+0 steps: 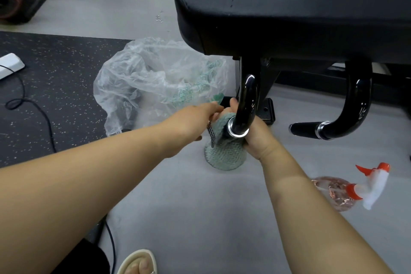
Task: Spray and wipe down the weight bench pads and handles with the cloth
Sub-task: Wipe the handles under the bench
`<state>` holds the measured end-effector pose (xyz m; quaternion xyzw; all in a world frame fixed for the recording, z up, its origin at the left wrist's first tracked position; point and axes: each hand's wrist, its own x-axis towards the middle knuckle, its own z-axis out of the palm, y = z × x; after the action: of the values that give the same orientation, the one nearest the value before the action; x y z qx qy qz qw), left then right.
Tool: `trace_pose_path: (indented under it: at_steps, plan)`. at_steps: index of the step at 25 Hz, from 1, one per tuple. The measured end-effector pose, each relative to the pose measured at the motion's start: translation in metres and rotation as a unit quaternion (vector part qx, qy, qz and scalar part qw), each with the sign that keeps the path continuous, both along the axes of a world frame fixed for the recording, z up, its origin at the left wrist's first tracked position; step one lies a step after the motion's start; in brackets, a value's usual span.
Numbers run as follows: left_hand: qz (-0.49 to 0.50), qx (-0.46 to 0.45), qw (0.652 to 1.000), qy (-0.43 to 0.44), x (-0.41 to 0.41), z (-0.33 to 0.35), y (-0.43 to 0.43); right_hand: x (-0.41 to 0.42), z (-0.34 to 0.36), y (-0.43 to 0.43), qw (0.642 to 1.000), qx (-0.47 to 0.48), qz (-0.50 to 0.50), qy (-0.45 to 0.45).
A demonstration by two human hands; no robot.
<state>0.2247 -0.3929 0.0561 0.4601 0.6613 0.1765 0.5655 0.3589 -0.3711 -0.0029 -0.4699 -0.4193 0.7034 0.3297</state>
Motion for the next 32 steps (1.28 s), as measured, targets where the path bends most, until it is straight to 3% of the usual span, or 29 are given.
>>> trace_pose_path:
  at_steps: [4, 9, 16, 19, 22, 24, 28, 32]
  plan:
    - [0.019, -0.026, 0.999, 0.034, -0.007, 0.000, -0.003, 0.004, -0.009, 0.000, 1.000, -0.006, 0.013, -0.007]
    - [0.033, -0.028, 0.999, 0.007, -0.012, 0.005, -0.001, 0.013, 0.004, -0.003, 0.991, 0.066, 0.008, 0.115]
    - [-0.106, -0.043, 0.989, 0.089, -0.013, -0.015, -0.002, -0.011, -0.023, -0.001, 0.991, -0.049, -0.127, 0.013]
    - [-0.105, -0.027, 0.993, 0.057, -0.015, -0.017, -0.002, -0.008, -0.007, -0.019, 0.982, -0.019, -0.154, 0.105]
    - [-0.118, -0.035, 0.991, 0.049, -0.018, -0.021, 0.003, -0.006, 0.011, -0.035, 0.952, 0.005, -0.217, 0.217]
    - [-0.141, -0.043, 0.987, 0.064, -0.016, -0.025, 0.003, -0.011, 0.010, -0.038, 0.943, -0.006, -0.256, 0.211]
    - [-0.141, -0.038, 0.987, 0.068, -0.015, -0.033, 0.002, -0.021, 0.006, -0.036, 0.954, -0.026, -0.282, 0.097]
    - [-0.134, -0.032, 0.989, 0.049, -0.017, -0.029, 0.000, -0.025, 0.015, -0.050, 0.936, -0.018, -0.292, 0.198]
